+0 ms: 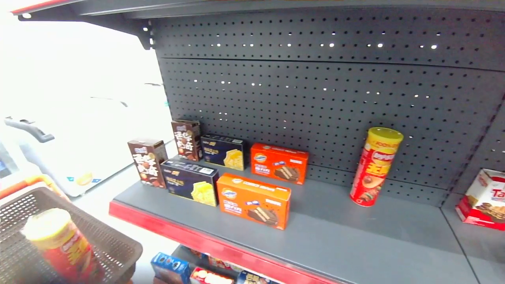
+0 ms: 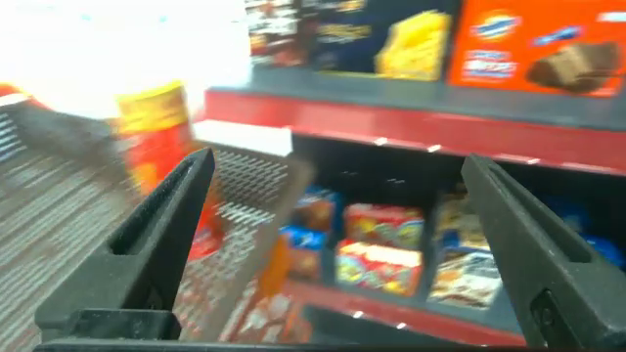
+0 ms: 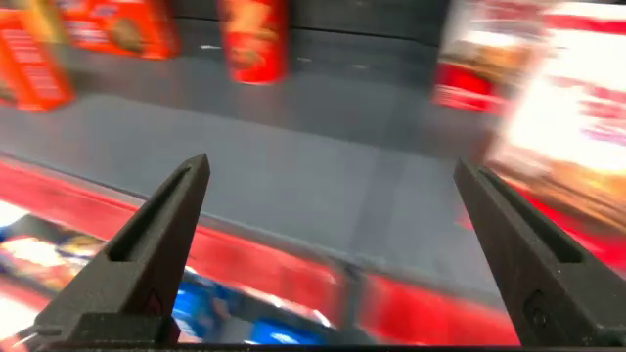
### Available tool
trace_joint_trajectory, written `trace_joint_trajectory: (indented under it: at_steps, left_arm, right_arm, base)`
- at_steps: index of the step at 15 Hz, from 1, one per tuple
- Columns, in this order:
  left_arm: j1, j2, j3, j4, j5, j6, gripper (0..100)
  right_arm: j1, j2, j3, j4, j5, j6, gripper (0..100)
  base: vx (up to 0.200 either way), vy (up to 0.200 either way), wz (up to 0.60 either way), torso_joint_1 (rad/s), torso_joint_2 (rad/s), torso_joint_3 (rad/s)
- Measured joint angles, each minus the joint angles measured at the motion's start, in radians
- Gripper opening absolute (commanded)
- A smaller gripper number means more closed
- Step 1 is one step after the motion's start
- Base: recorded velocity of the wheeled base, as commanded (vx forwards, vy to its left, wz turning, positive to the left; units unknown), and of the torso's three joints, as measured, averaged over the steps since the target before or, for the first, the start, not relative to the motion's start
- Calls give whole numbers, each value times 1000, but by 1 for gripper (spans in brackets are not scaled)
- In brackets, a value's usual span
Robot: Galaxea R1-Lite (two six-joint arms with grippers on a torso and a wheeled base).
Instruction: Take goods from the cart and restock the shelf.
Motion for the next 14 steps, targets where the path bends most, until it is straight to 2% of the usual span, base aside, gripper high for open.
trace_joint_trajectory:
  at_steps: [8,12,14]
  left_arm:
    - [0,0,0,0,-1,2,100]
    - [0,0,-1,-1,1,3,100]
    - [0,9,-72,20,-2,5,100]
  right_arm:
    - [0,0,0,0,0,0,100]
    - [0,0,1,0,1,0,100]
    - [1,0,1,0,1,0,100]
  base:
    - [0,0,600,4,2,2]
    - [0,0,0,0,0,0]
    - [0,0,0,0,0,0]
